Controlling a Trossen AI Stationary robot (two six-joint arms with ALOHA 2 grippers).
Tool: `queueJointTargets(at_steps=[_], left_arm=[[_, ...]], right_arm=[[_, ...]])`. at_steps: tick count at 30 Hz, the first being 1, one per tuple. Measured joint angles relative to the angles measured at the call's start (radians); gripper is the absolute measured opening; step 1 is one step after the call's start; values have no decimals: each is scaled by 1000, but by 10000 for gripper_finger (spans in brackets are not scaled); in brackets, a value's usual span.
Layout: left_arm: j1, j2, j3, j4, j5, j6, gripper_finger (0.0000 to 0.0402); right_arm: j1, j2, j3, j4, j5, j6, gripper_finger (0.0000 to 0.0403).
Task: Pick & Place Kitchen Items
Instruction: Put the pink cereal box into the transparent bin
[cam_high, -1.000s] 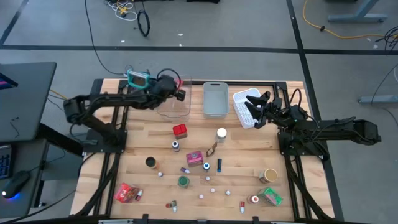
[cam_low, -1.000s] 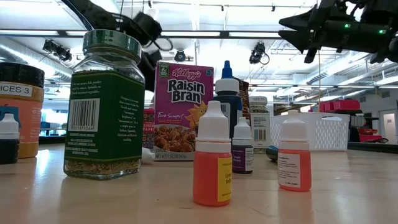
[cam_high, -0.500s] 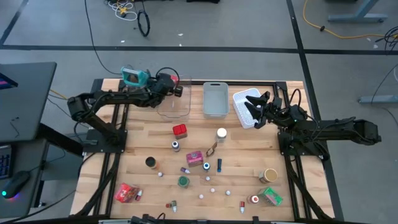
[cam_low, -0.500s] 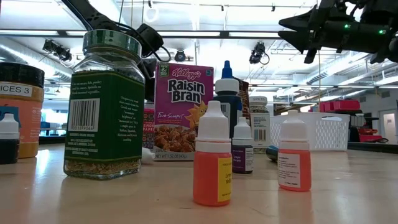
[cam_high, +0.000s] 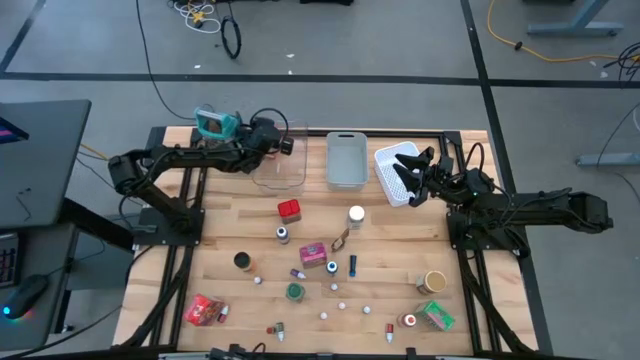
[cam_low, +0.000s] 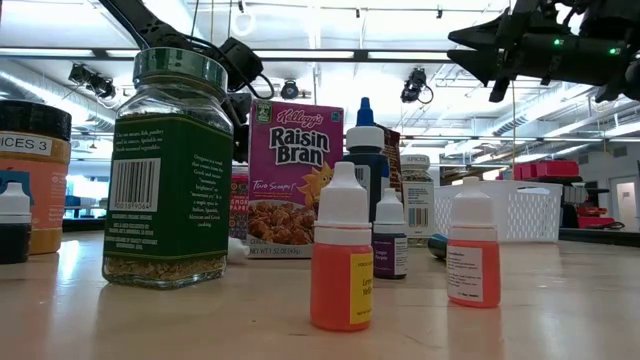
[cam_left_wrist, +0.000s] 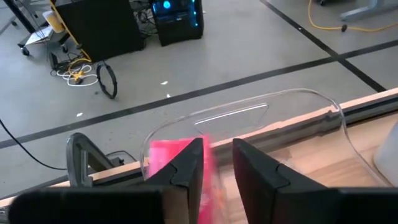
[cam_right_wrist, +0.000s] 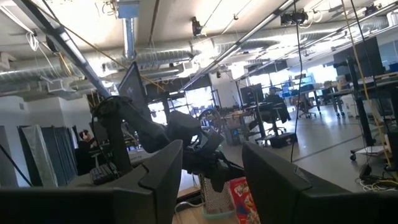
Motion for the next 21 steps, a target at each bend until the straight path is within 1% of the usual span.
queueJointTargets(at_steps=[2, 6, 11, 14, 17, 21], left_arm=[[-5, 0, 0, 28, 0, 5, 100], [-36, 0, 0, 120, 11, 86, 100], [-94, 0, -1, 274, 92, 212, 100], [-134, 0, -1, 334, 133, 266, 100], [-181, -14, -1, 342, 219, 289, 100], [-262, -54, -1, 336, 410, 316, 100]], right_arm=[[0, 0, 0, 0, 0, 0, 178], [0, 0, 0, 0, 0, 0, 178], [0, 0, 0, -1, 0, 0, 178], [0, 0, 0, -1, 0, 0, 178], [0, 0, 0, -1, 0, 0, 178], [0, 0, 0, -1, 0, 0, 178]])
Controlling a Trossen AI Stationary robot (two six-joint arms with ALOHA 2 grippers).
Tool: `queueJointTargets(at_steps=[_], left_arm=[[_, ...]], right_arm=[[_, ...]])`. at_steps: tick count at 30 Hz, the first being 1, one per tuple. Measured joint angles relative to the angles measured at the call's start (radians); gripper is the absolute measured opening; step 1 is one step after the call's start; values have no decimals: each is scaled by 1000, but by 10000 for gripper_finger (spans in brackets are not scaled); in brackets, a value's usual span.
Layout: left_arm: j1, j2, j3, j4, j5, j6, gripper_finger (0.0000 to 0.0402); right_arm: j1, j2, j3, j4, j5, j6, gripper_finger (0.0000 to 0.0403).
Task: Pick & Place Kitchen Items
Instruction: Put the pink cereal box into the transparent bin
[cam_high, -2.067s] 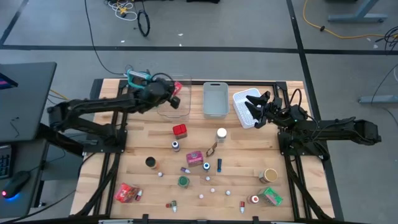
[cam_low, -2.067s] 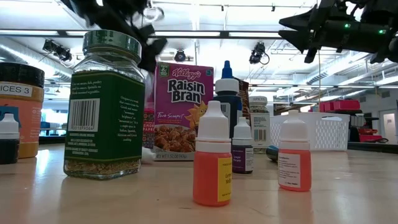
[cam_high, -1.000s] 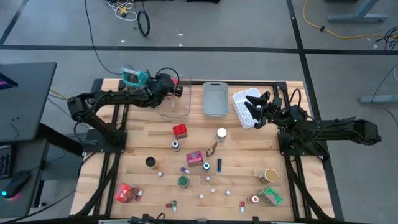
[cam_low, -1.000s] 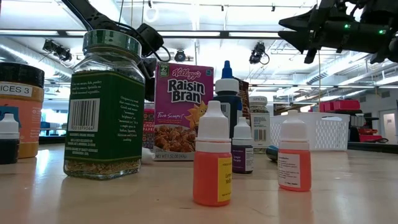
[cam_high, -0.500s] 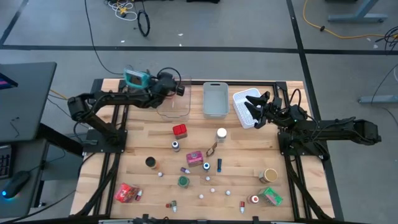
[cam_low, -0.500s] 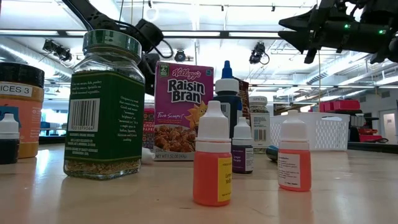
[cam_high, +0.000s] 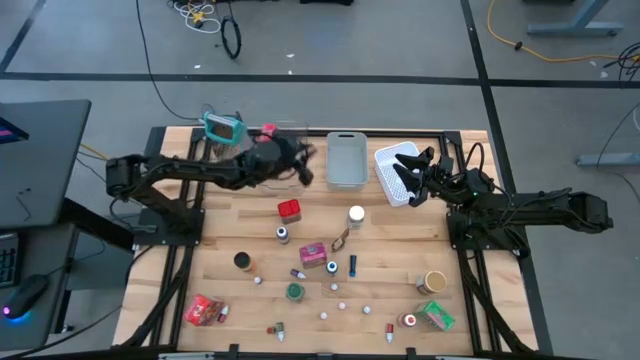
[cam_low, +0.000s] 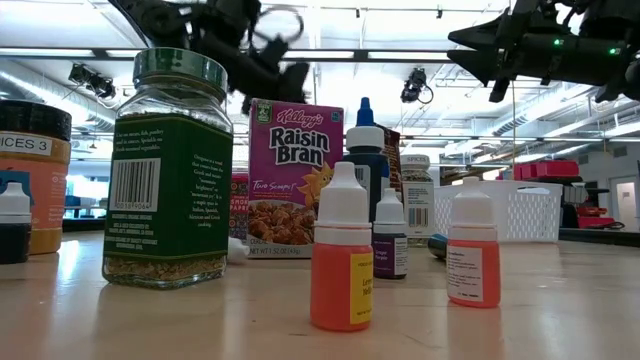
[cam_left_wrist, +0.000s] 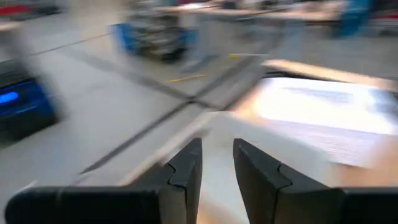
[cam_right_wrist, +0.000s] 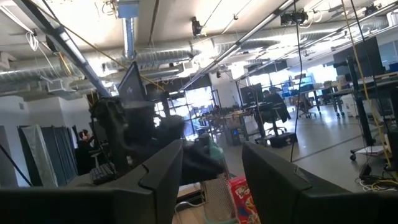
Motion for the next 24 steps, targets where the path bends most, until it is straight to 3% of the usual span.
queueJointTargets(at_steps=[7, 12, 15, 18, 24], left_arm=[[-148, -84, 0, -43, 305, -81, 100], [-258, -93, 0, -145, 426, -213, 100], [-345, -69, 1, -182, 417, -297, 100], [-431, -53, 10, -243, 329, -316, 100], [-516, -53, 119, -594, 180, -318, 103]], right_arm=[[0, 0, 0, 0, 0, 0, 178], [0, 0, 0, 0, 0, 0, 178], [0, 0, 0, 0, 0, 0, 178], [0, 0, 0, 0, 0, 0, 178], [0, 0, 0, 9, 0, 0, 178]])
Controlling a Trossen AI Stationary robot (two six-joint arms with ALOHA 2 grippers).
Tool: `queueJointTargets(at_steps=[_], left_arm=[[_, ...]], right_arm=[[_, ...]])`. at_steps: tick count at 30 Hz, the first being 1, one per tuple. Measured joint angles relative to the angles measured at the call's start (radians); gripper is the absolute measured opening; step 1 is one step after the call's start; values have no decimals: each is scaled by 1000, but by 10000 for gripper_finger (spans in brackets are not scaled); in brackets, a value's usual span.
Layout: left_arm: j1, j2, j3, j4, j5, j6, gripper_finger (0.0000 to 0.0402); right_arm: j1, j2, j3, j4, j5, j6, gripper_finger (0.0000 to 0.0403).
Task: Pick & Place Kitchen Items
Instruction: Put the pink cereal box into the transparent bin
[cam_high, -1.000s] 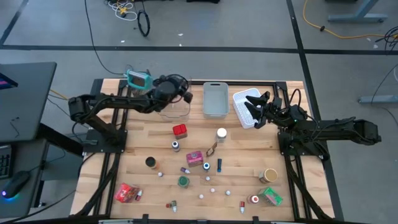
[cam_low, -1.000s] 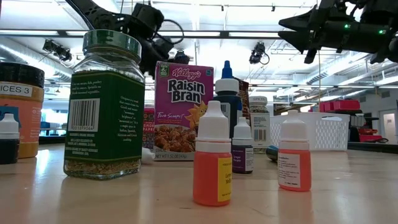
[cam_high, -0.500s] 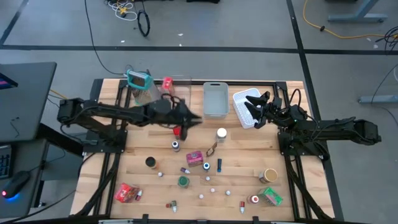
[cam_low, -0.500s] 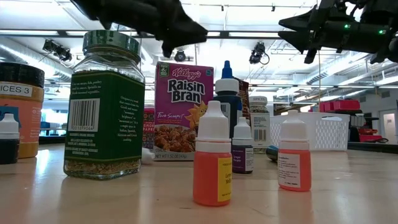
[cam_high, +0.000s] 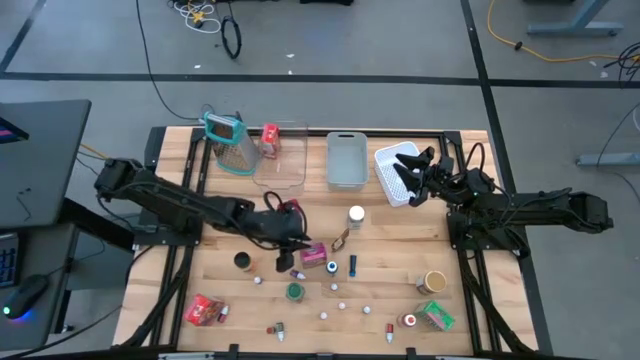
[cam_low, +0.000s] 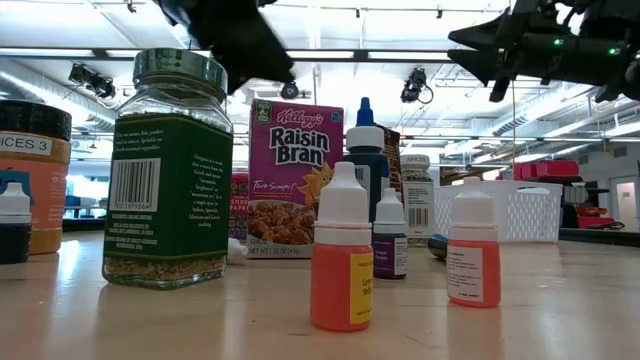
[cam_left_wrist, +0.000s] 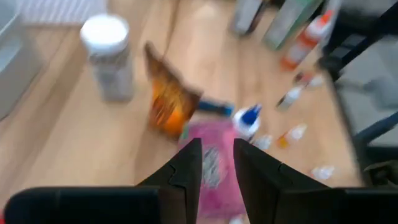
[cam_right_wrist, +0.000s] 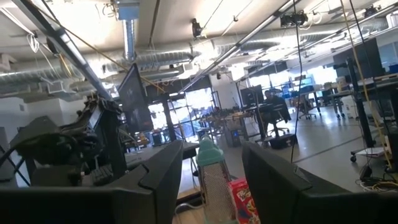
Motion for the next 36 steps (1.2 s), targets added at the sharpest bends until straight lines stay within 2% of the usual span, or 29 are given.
queueJointTargets(at_steps=[3, 9, 15, 19, 24, 31, 36], left_arm=[[-18, 0, 3, -44, -50, -24, 111], [-28, 9, 1, -66, -81, -88, 137], [-28, 63, 1, -50, -61, -134, 159], [-31, 111, 3, -42, -61, -110, 160], [-32, 129, 4, -39, -88, -71, 124], [-31, 126, 3, -35, -125, -40, 18], [-32, 124, -1, 30, -142, 13, 12]], right_arm=[[0, 0, 0, 6, 0, 0, 178], [0, 0, 0, 5, -2, 0, 178], [0, 0, 0, 3, -5, 1, 178], [1, 0, 0, -1, -9, 1, 178], [1, 0, 0, -2, -9, 18, 178], [1, 0, 0, -2, -9, 20, 178], [1, 0, 0, -2, -9, 27, 178]])
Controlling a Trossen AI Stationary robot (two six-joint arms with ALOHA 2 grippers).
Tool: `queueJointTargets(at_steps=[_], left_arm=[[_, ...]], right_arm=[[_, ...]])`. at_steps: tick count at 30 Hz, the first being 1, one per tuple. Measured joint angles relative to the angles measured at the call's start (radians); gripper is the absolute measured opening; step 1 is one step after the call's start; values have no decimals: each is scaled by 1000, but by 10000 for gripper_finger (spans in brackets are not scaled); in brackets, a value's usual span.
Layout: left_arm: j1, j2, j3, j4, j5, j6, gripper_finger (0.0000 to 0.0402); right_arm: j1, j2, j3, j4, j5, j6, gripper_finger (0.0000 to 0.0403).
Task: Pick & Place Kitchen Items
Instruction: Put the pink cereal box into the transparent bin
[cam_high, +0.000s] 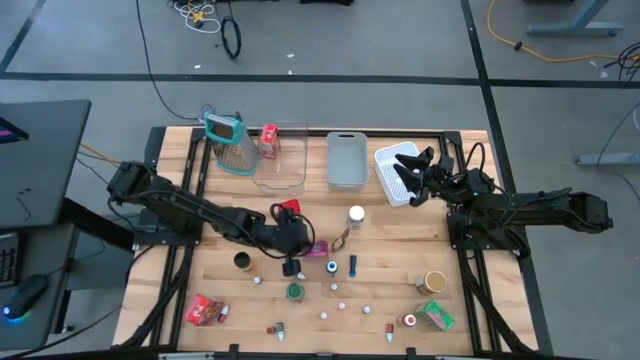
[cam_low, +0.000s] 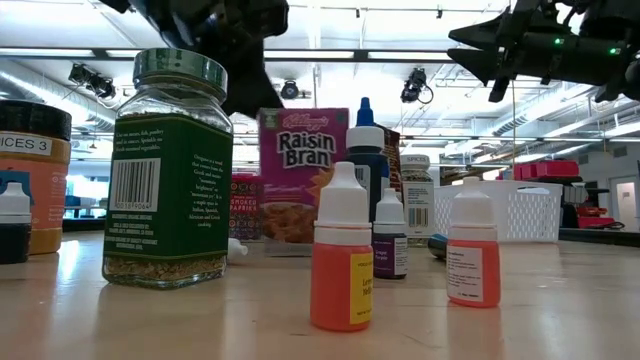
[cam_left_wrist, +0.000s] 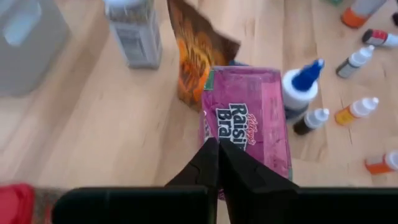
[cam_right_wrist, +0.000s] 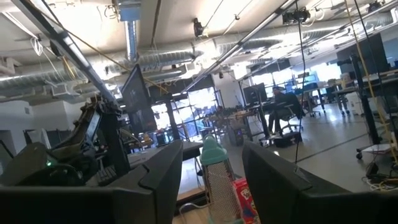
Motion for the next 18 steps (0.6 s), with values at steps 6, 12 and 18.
queueJointTargets(at_steps=[6, 12, 18], left_arm=[[3, -2, 75, -23, -72, 64, 7], [10, -3, 256, -260, -246, 38, 6], [25, -5, 358, -332, -557, 110, 8]], right_arm=[[0, 0, 0, 0, 0, 1, 178], [0, 0, 0, 0, 0, 0, 178], [0, 0, 0, 0, 0, 0, 178]])
